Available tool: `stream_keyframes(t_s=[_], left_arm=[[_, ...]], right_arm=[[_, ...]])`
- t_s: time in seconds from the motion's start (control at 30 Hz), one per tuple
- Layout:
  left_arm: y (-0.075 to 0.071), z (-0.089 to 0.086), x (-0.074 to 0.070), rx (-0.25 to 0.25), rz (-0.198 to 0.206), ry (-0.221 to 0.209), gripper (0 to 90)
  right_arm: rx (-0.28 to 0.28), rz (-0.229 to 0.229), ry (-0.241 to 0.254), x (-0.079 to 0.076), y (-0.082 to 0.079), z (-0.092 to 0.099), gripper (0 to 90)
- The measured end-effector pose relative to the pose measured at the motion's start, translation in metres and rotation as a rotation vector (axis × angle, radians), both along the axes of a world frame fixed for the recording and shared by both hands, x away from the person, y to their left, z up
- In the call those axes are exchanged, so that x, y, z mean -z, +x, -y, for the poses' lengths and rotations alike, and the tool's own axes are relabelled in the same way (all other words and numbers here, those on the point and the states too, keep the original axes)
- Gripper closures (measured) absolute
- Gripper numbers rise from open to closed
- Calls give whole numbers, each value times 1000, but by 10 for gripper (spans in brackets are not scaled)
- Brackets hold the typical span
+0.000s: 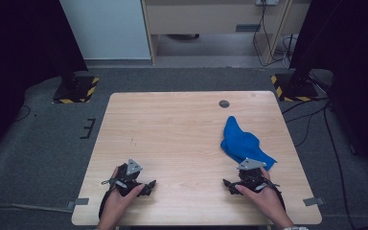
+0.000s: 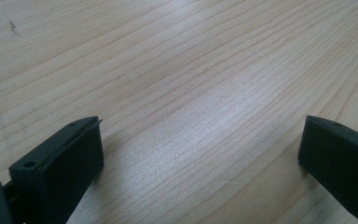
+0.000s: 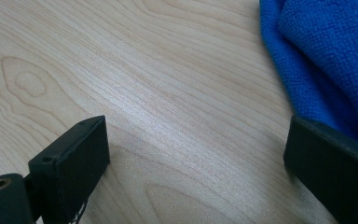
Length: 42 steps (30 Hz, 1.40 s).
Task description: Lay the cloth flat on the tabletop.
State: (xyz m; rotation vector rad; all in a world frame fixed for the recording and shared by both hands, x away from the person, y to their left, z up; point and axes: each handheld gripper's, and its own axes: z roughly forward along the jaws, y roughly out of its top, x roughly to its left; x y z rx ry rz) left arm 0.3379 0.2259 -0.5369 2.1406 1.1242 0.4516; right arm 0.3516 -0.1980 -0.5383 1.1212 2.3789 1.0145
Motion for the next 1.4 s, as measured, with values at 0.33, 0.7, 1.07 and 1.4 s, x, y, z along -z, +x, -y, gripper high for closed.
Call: stream_keyframes(t_s=[0.33,0.7,1.07,1.4], left_arm=[[0,1,0,-4,-2,2,0],[0,1,0,-5,-2,4,0],[0,2,0,-3,-1,3,0],[0,3,0,-4,-2,2,0]], right_arm=[[5,-1,0,0,-1,0,69],[-5,-4,2,0,-3,-2,69],[-34,-3,4,-2,-4,-6,76],[27,50,18,-16,-2,6,109]])
